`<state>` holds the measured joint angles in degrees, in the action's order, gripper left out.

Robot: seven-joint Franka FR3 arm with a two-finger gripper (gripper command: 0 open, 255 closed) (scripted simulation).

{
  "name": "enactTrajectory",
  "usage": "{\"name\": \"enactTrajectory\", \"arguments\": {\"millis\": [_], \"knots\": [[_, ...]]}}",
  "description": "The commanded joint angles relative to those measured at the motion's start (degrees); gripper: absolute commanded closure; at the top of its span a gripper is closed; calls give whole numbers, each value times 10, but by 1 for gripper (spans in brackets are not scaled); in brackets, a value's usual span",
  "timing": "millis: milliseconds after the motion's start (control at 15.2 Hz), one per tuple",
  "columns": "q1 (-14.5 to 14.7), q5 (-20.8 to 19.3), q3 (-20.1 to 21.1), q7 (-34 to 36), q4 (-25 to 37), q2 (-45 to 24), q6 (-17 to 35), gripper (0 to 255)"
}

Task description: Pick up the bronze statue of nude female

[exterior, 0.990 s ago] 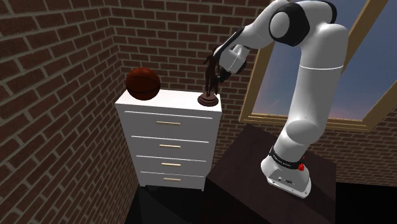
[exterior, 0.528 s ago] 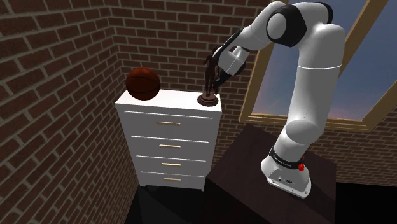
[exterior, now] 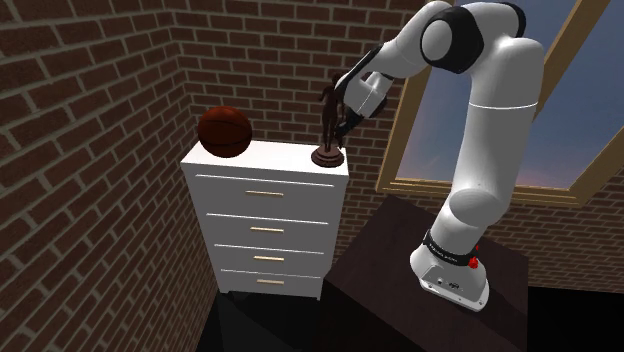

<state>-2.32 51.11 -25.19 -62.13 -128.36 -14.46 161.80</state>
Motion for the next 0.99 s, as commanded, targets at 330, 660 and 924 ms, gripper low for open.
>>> {"name": "enactTrajectory", "arguments": {"millis": [330, 660, 924], "knots": [[30, -96, -39, 82, -8, 46, -23, 255], [45, -164, -61, 139, -7, 78, -44, 255], [49, -192, -68, 162, -6, 91, -54, 255]]}}
